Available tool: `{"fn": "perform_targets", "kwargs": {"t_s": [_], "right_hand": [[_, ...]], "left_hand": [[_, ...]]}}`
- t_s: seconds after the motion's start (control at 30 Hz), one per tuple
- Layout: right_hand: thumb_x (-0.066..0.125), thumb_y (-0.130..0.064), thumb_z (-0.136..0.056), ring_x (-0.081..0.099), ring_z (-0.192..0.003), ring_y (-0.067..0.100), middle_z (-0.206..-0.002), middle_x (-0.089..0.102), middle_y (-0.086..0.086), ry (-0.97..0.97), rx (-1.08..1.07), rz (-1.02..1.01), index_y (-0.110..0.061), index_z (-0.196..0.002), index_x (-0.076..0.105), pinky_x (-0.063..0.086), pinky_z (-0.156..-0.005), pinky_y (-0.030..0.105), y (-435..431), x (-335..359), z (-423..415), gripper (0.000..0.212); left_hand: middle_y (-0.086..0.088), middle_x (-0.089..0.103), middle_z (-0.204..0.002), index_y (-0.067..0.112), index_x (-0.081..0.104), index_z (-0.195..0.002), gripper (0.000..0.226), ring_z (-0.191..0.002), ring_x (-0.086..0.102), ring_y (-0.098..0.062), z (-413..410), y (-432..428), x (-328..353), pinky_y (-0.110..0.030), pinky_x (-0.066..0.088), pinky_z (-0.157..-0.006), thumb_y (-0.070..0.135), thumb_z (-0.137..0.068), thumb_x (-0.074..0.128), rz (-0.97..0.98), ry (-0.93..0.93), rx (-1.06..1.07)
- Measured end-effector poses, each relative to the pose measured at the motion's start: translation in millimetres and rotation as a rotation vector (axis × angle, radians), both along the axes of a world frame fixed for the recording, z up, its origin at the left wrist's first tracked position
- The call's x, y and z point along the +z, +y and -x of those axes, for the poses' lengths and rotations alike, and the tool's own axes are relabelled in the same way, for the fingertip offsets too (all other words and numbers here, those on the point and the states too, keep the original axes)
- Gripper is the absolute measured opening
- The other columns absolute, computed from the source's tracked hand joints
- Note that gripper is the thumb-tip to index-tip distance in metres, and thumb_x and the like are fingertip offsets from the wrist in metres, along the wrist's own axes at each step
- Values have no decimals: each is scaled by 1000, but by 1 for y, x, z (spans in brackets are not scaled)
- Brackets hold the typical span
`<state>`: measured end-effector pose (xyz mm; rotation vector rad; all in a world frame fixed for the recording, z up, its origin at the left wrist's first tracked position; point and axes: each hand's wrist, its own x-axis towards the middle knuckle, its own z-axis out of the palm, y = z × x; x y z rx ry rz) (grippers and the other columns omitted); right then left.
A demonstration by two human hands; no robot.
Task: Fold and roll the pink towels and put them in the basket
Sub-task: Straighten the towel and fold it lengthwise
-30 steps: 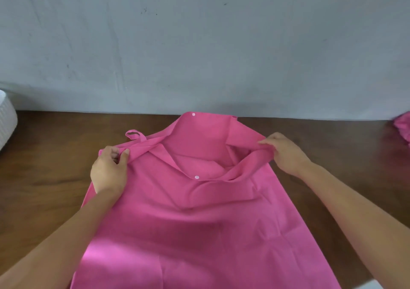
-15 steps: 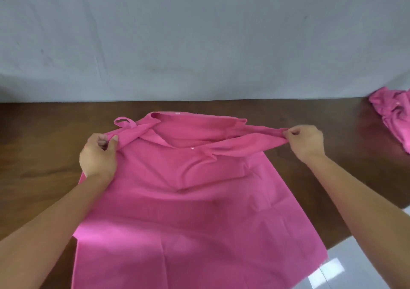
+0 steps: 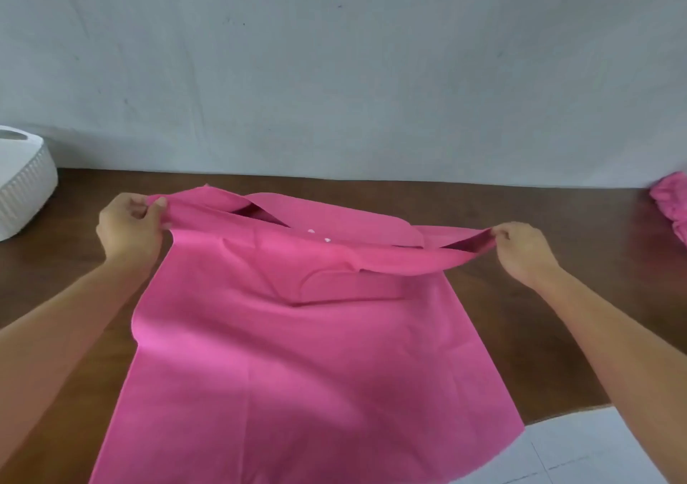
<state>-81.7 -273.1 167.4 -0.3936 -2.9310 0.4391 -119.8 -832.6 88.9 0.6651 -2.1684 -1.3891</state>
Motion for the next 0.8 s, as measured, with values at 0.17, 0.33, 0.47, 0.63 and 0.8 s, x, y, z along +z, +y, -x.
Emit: {"fn": "perform_targets", "kwargs": {"t_s": [0.17, 0.33, 0.47, 0.63, 0.8], "right_hand": [[47, -8, -99, 54, -74, 16, -100, 59, 3, -63, 114, -98, -20, -106, 62, 43, -69, 33, 42, -4, -33, 21], [56, -18, -101, 52, -66, 11, -82, 56, 0, -31, 158, -203, -16, -78, 58, 38, -62, 31, 80, -34, -53, 23], [62, -17, -98, 50, -66, 18, -77, 55, -1, -12, 217, -170, -17, -71, 61, 36, -64, 31, 90, -66, -78, 27], [65, -12, -96, 49, -71, 20, -81, 55, -1, -9, 279, -131, -7, -90, 74, 36, -69, 29, 89, -98, -112, 12], [63, -4, -95, 58, -74, 28, -83, 62, 6, 59, 312, -95, -9, -87, 72, 40, -65, 32, 87, -121, -140, 12]], "left_hand": [[-2, 69, -82, 15, 65, -99, 14, -76, 68, -17, -45, 15, 8, -39, 56, -85, 27, -94, 69, -29, 3, 46], [-7, 70, -81, 13, 66, -98, 12, -72, 70, -11, -106, 42, 5, -25, 57, -71, 24, -96, 68, -12, -5, 85], [-10, 72, -90, 12, 67, -98, 14, -71, 69, -16, -151, 51, -12, -38, 59, -85, 25, -96, 69, 5, -71, 143], [-8, 70, -88, 11, 67, -94, 16, -68, 67, -9, -200, 47, -37, -25, 54, -75, 27, -95, 70, 85, -156, 164], [-9, 71, -90, 11, 67, -93, 18, -89, 65, -30, -240, 42, -58, -43, 48, -86, 29, -96, 69, 110, -215, 149]]}}
